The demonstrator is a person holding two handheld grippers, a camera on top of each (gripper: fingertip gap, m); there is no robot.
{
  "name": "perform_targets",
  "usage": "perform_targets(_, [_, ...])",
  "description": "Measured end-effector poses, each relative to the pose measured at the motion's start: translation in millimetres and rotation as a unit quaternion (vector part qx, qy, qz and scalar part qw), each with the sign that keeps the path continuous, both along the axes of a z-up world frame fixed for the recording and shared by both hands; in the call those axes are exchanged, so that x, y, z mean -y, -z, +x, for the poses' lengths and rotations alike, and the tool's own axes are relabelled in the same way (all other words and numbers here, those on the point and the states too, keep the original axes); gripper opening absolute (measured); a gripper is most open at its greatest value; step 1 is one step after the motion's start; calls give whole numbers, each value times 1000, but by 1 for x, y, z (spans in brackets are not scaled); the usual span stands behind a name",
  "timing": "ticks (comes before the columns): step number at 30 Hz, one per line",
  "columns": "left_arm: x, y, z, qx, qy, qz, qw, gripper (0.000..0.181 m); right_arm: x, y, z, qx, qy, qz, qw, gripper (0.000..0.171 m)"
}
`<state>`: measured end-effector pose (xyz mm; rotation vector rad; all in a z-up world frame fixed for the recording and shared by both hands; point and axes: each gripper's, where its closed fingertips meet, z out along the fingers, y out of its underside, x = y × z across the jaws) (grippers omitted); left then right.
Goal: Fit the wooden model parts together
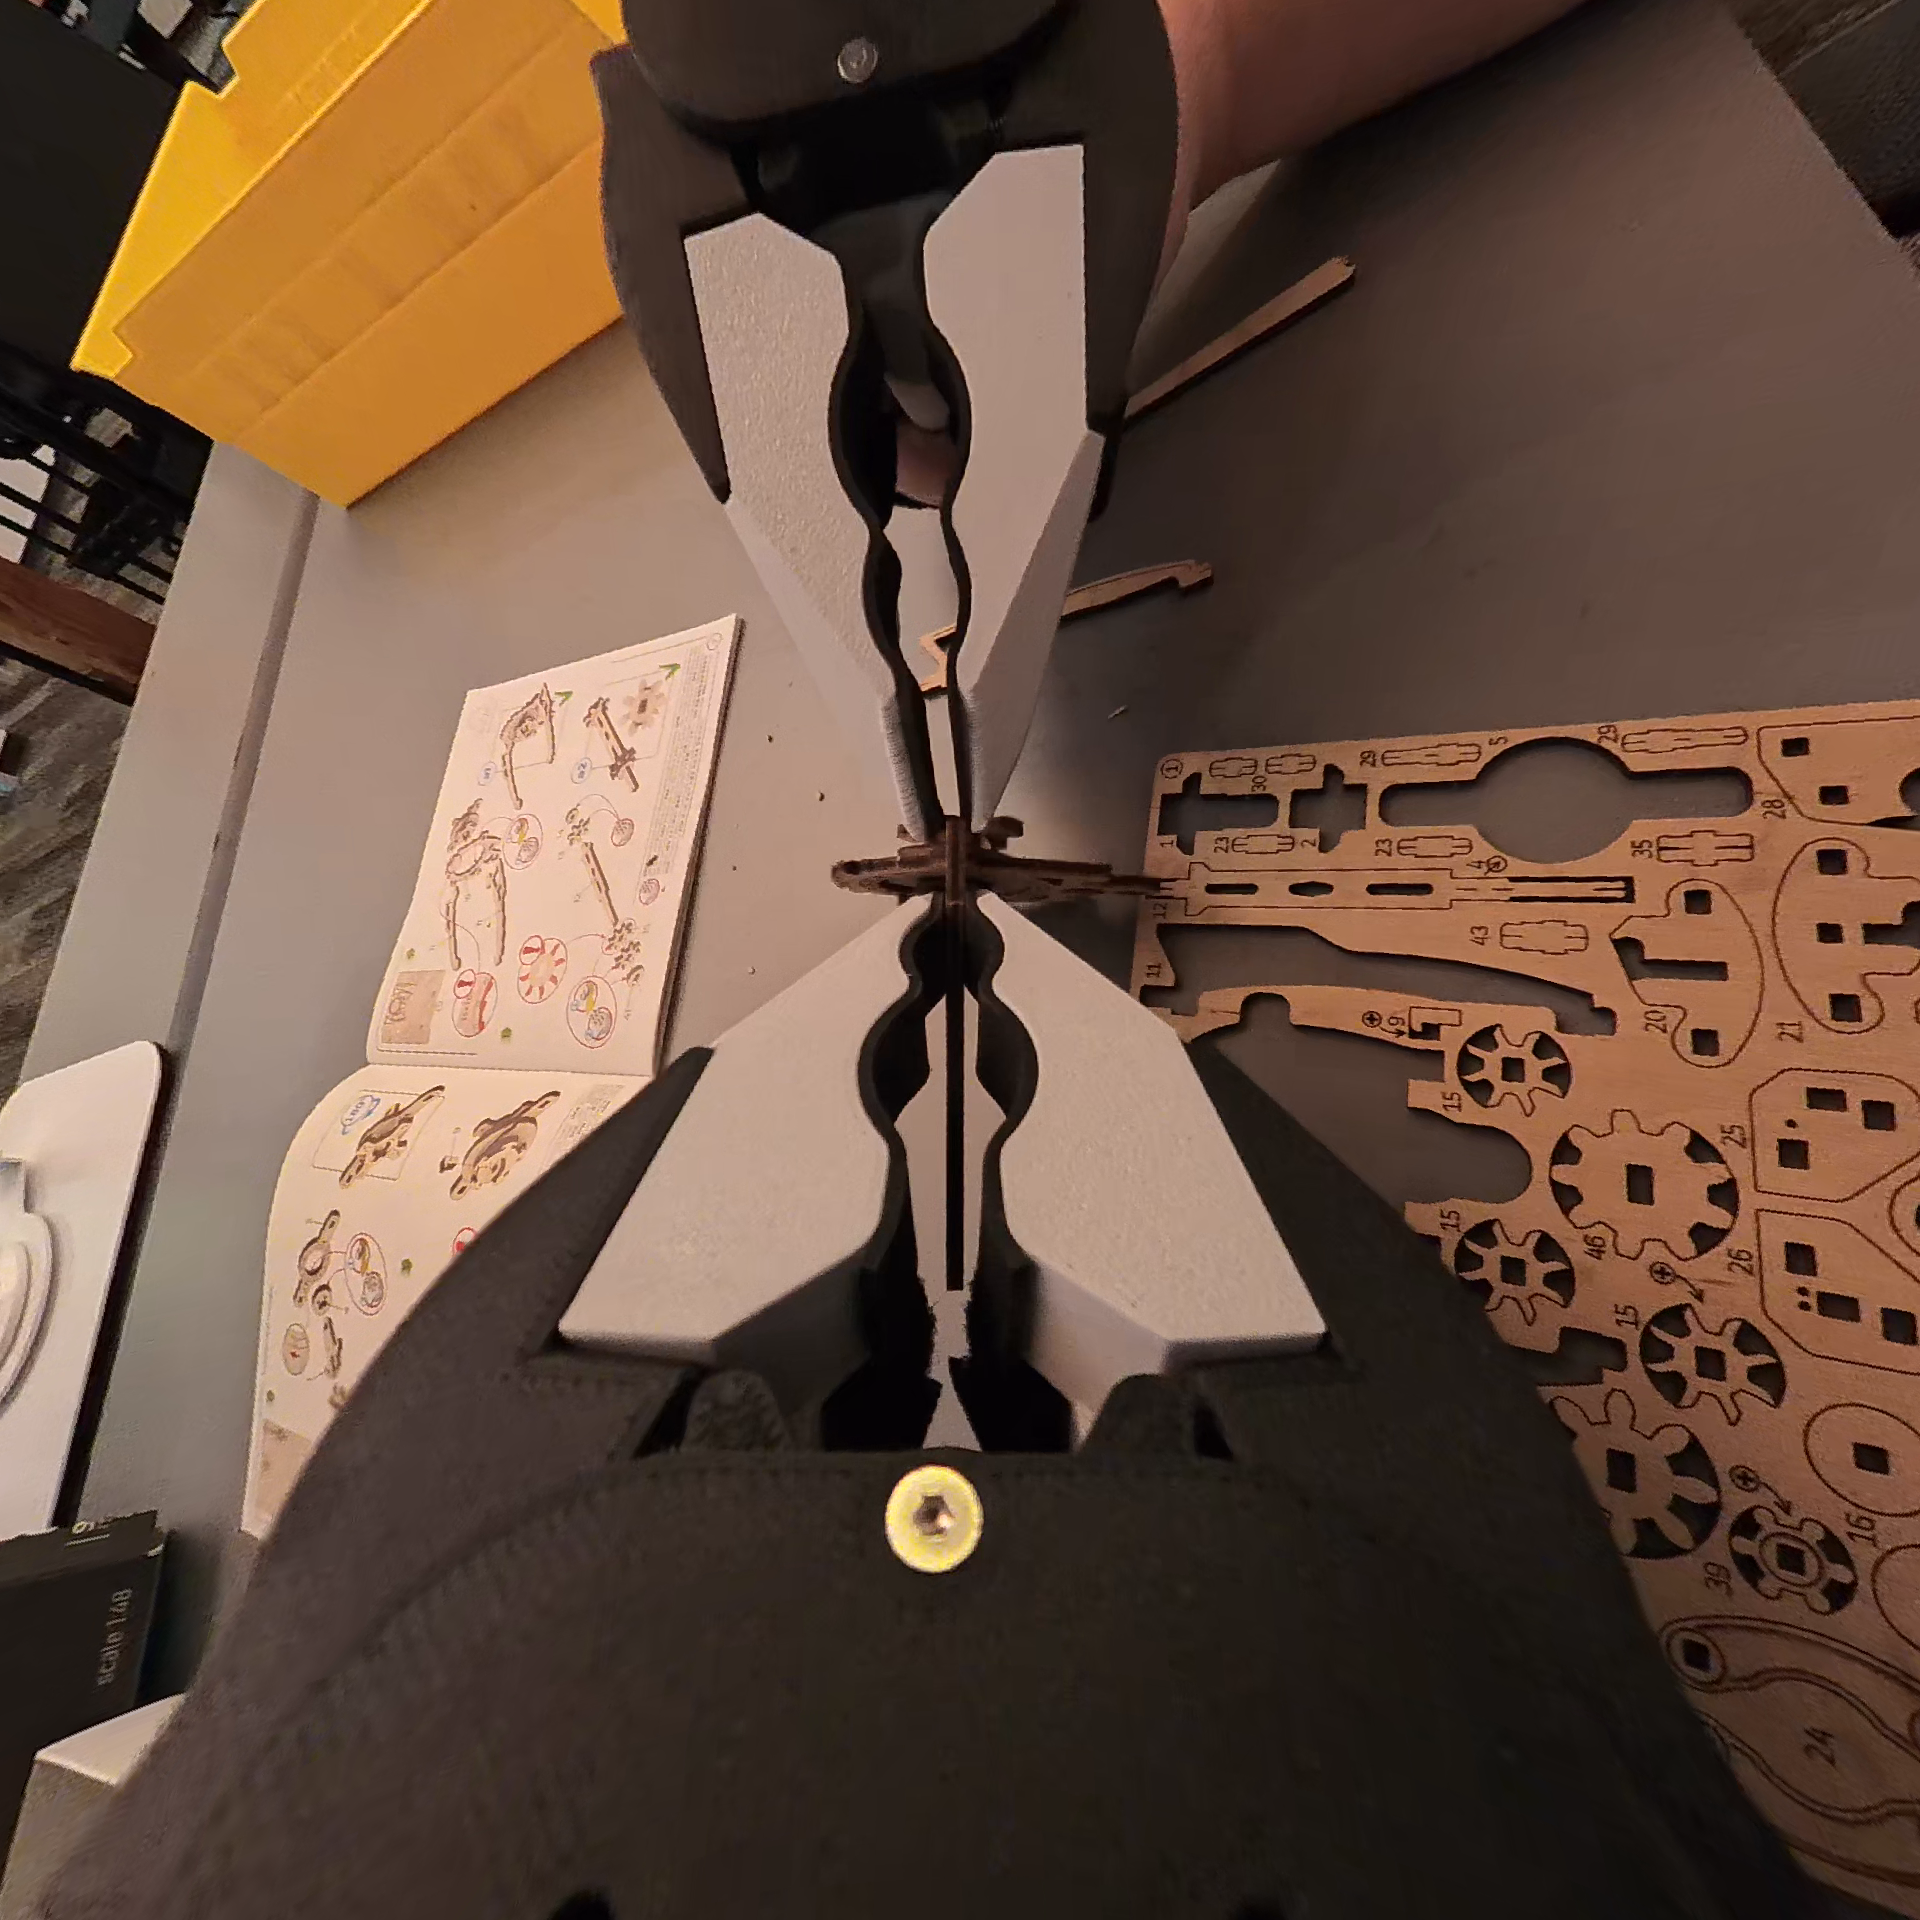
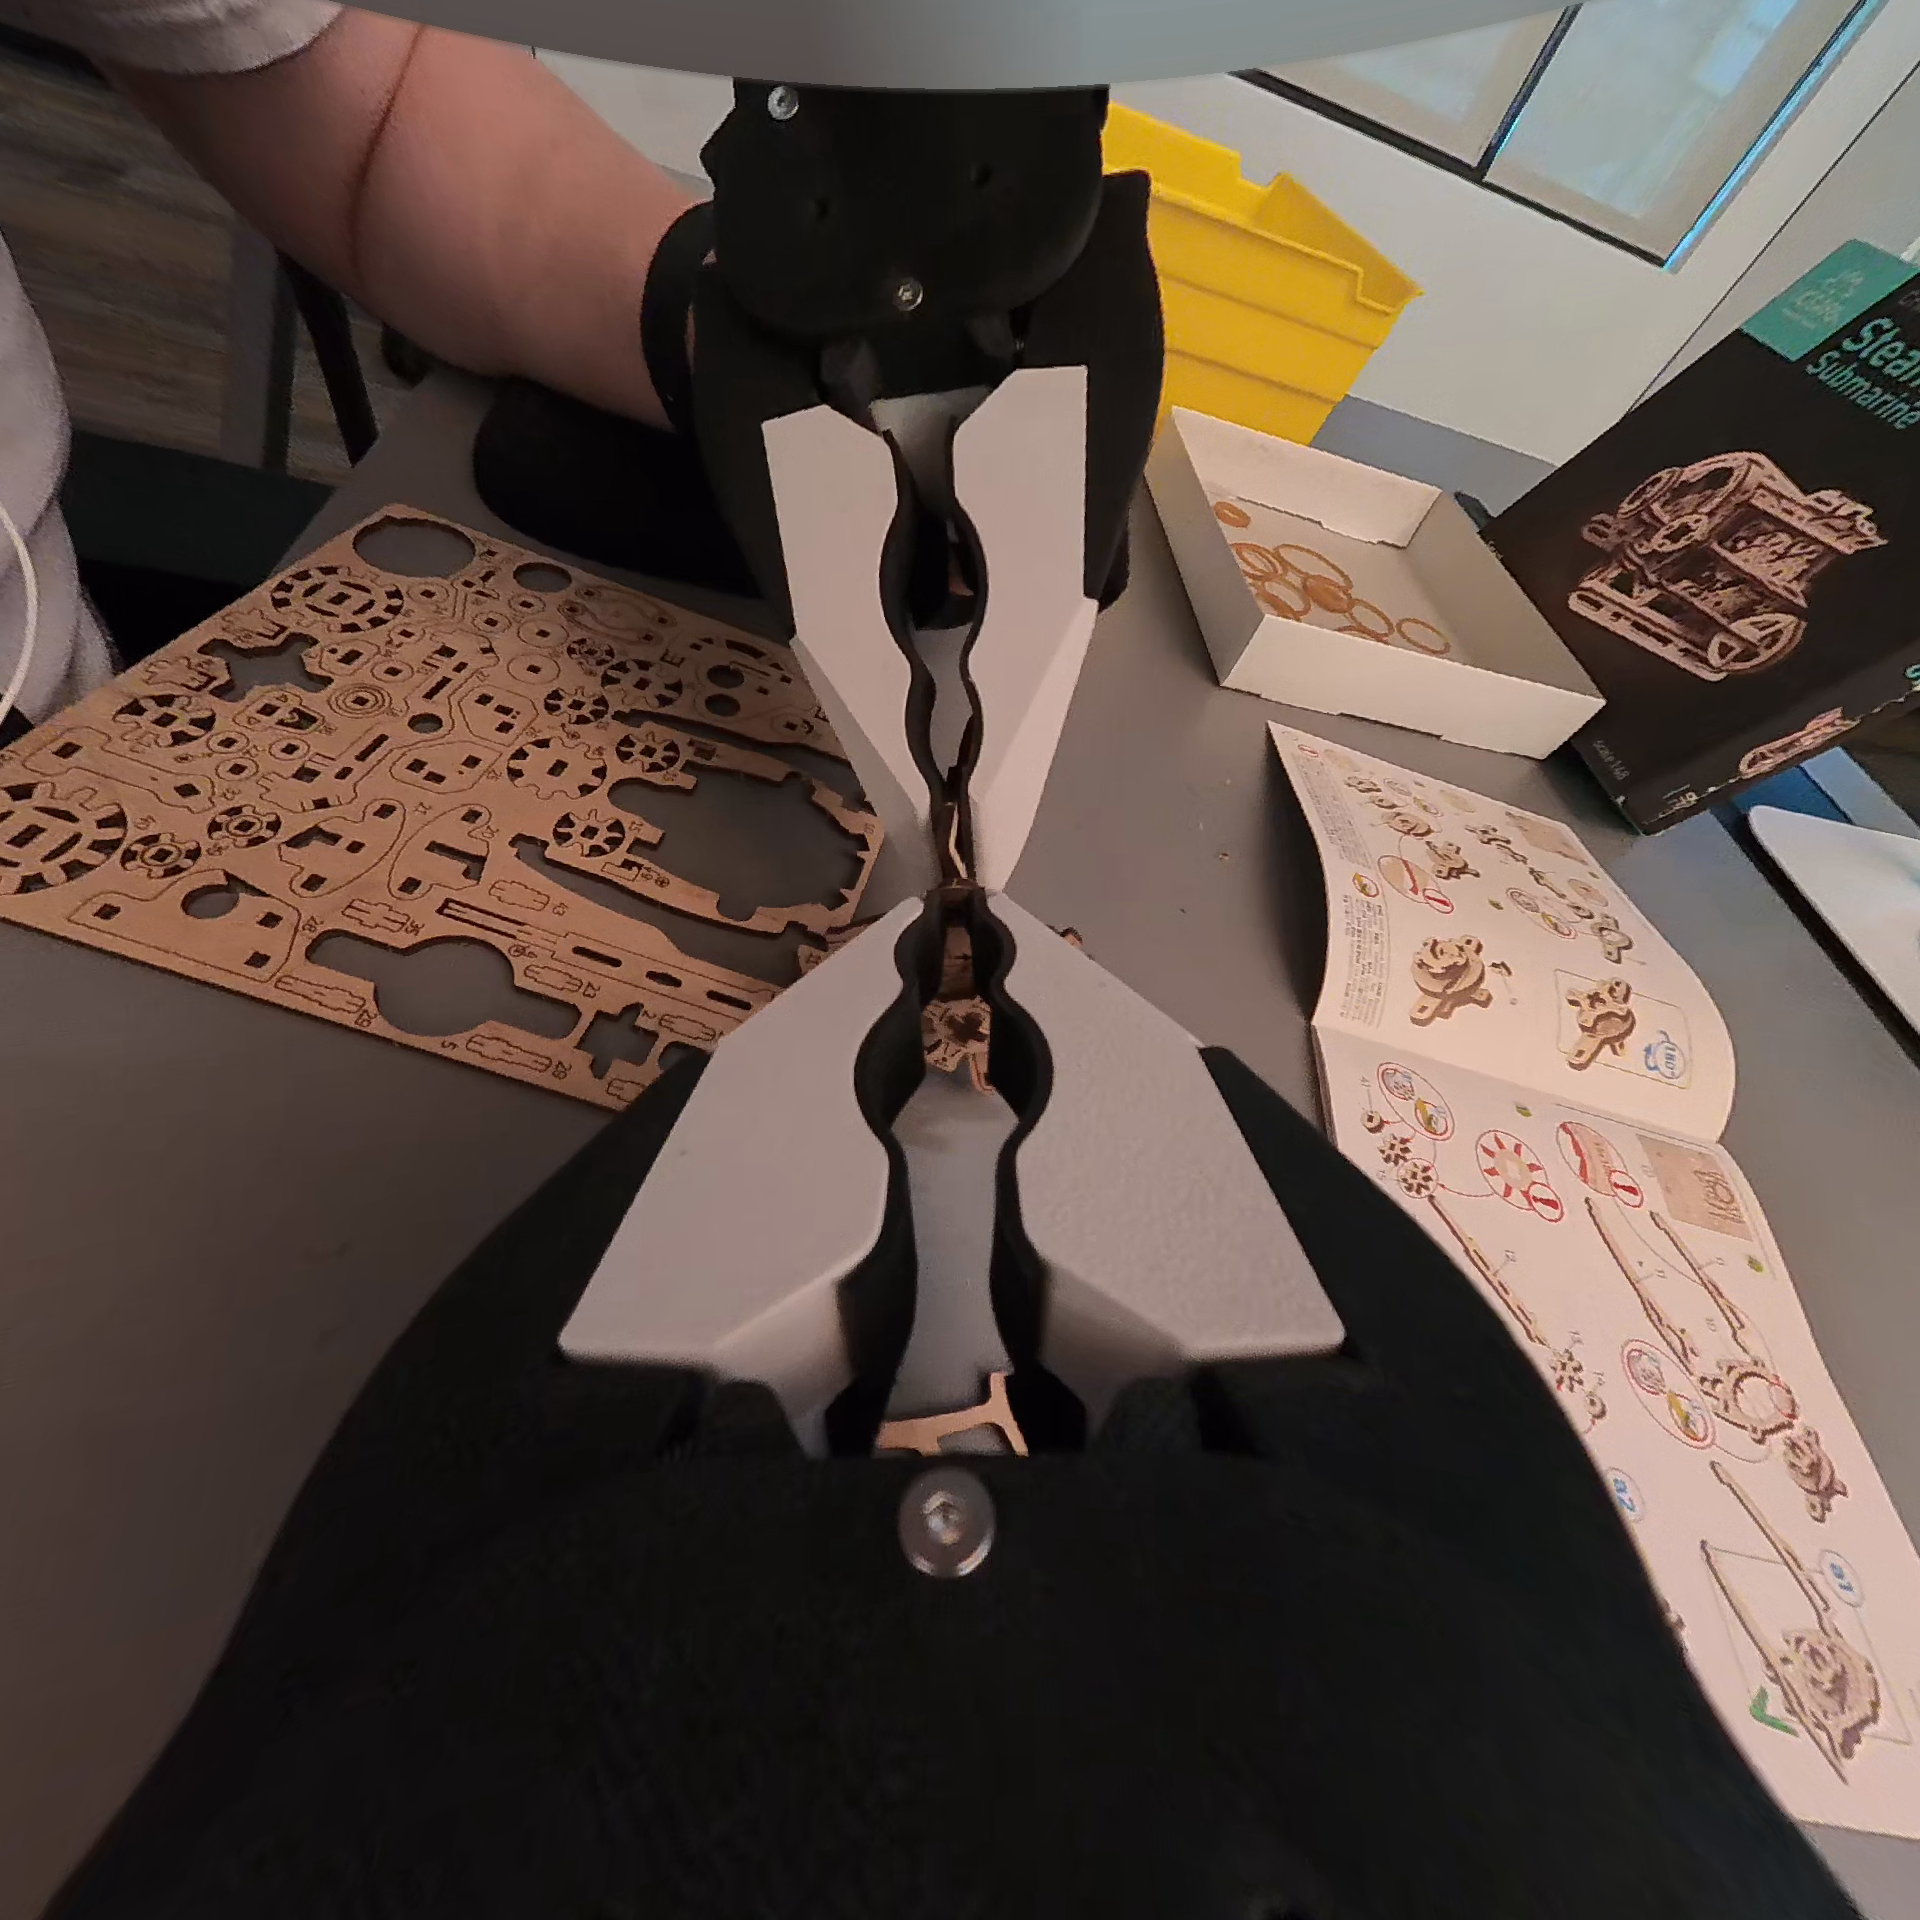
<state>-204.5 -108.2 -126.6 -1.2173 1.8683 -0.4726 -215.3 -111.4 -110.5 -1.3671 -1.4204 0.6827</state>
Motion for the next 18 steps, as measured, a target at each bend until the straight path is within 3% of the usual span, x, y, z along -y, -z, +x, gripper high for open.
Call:
perform_targets(5, [-1, -1, 0, -3, -3, 13, 1000, 0, -1, -1, -1, 7, 6, -1, 1000, 2])
perform_targets(7, [3, -4, 2, 4, 1, 6, 1000, 0, -3, 0, -3, 9, 14, 0, 1000, 7])
perform_targets(9, [11, -7, 8, 17, 19, -4, 1000, 0, 2, 9, -13, 32, 6, -2, 999, 25])
perform_targets(11, [9, -2, 7, 3, 20, 15, 1000, 0, -2, 11, -14, 50, 14, 16, 999, 26])
perform_targets(14, [7, -24, 8, 54, 14, 2, 998, 0, -3, -13, -13, -5, 16, 8, 1000, 28])
perform_targets(18, [-3, -25, 3, 55, -2, 20, 998, 0, -7, -22, -4, -28, 27, 7, 999, 34])
